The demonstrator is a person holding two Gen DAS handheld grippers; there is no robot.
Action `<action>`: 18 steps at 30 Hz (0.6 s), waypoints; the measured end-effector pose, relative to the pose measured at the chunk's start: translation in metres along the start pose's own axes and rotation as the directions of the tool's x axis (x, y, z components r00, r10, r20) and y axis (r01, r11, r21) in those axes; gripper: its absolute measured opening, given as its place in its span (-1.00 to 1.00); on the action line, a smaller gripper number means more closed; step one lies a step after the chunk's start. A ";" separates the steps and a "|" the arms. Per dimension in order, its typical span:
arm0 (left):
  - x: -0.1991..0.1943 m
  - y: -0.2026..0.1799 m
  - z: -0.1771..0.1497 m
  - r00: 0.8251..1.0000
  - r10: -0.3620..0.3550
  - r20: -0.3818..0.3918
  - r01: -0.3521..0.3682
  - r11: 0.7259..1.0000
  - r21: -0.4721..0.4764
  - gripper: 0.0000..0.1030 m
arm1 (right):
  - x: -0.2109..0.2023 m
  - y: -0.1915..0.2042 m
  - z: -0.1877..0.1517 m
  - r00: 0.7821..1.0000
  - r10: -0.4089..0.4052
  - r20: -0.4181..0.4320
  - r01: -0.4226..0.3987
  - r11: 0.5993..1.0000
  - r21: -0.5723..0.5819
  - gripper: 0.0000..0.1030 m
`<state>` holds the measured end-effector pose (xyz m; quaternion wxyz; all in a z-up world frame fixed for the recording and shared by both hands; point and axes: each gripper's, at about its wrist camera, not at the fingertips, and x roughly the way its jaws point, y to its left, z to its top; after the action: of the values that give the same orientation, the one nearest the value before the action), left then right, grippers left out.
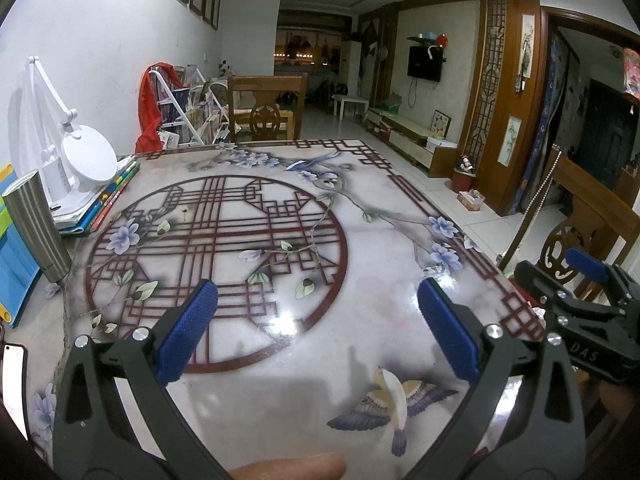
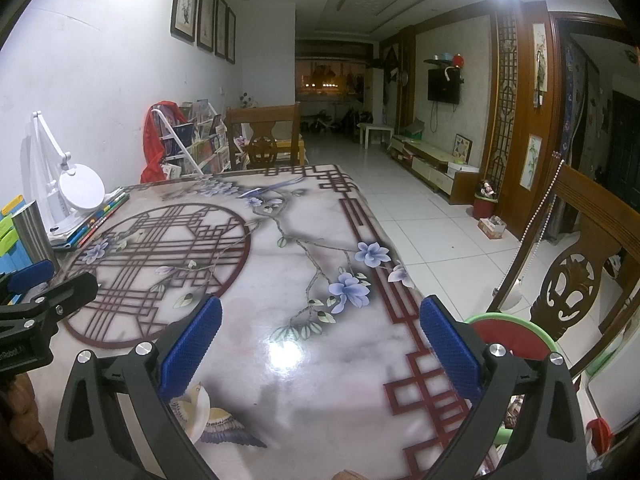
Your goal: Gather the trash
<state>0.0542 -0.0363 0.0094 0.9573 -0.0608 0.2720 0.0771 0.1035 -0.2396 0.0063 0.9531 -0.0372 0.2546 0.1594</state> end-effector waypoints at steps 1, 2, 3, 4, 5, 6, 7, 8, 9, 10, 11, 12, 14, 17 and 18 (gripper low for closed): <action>0.000 0.000 0.000 1.000 0.000 0.000 0.000 1.000 0.000 0.90 | 0.000 0.000 0.000 1.000 0.000 0.000 0.000 1.000 -0.001 0.86; 0.000 0.000 0.000 1.000 0.001 0.000 -0.001 1.000 0.001 0.90 | 0.000 0.000 0.000 1.000 0.001 0.001 -0.001 1.000 -0.001 0.86; 0.000 0.000 0.000 1.000 0.001 0.000 -0.001 1.000 0.000 0.90 | 0.000 0.000 0.000 1.000 0.001 0.001 -0.001 1.000 -0.001 0.86; 0.001 0.000 0.001 1.000 0.000 0.000 0.000 1.000 -0.001 0.90 | 0.000 0.000 0.000 1.000 0.001 0.000 -0.001 1.000 -0.001 0.86; 0.000 0.000 0.000 1.000 -0.001 -0.001 0.001 1.000 -0.002 0.90 | 0.000 0.000 0.001 1.000 -0.001 0.000 0.001 1.000 0.000 0.86; 0.000 0.000 0.000 1.000 0.001 -0.001 -0.001 1.000 -0.001 0.90 | 0.000 0.000 0.000 1.000 0.000 0.000 0.000 1.000 0.000 0.86; 0.000 0.000 0.000 1.000 0.001 -0.001 -0.001 1.000 -0.001 0.90 | 0.000 0.000 0.000 1.000 0.000 0.000 0.000 1.000 0.000 0.86; 0.001 0.000 0.001 1.000 0.000 -0.001 0.000 1.000 -0.001 0.90 | 0.000 0.000 0.001 1.000 0.000 -0.001 0.000 1.000 0.000 0.86; 0.000 0.000 0.001 1.000 0.000 -0.001 0.000 1.000 0.000 0.90 | 0.000 0.000 0.000 1.000 0.000 -0.001 0.000 1.000 0.000 0.86; 0.000 0.000 0.001 1.000 0.001 0.000 -0.001 1.000 0.000 0.90 | 0.000 0.000 0.000 1.000 0.000 0.000 0.000 1.000 0.000 0.86; 0.000 0.000 0.001 1.000 0.002 0.000 -0.002 1.000 0.000 0.90 | 0.000 0.000 0.000 1.000 0.000 0.000 0.000 1.000 0.000 0.86; 0.000 0.000 0.001 1.000 0.002 0.000 -0.002 1.000 0.000 0.90 | 0.000 0.000 0.000 1.000 0.001 0.000 -0.001 1.000 0.001 0.86; 0.001 0.000 0.001 1.000 0.001 0.000 -0.001 1.000 -0.002 0.90 | 0.000 0.000 0.001 1.000 0.000 0.001 0.000 1.000 0.000 0.86; -0.001 0.001 0.001 1.000 -0.009 0.012 0.009 1.000 -0.010 0.90 | 0.000 0.000 0.001 1.000 0.000 0.001 0.000 1.000 0.001 0.86; -0.001 0.001 0.000 1.000 -0.010 0.012 0.010 1.000 -0.014 0.90 | 0.000 0.000 0.001 1.000 -0.001 0.001 0.001 1.000 0.002 0.86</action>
<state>0.0535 -0.0353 0.0100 0.9588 -0.0684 0.2653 0.0745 0.1041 -0.2395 0.0068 0.9533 -0.0363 0.2543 0.1588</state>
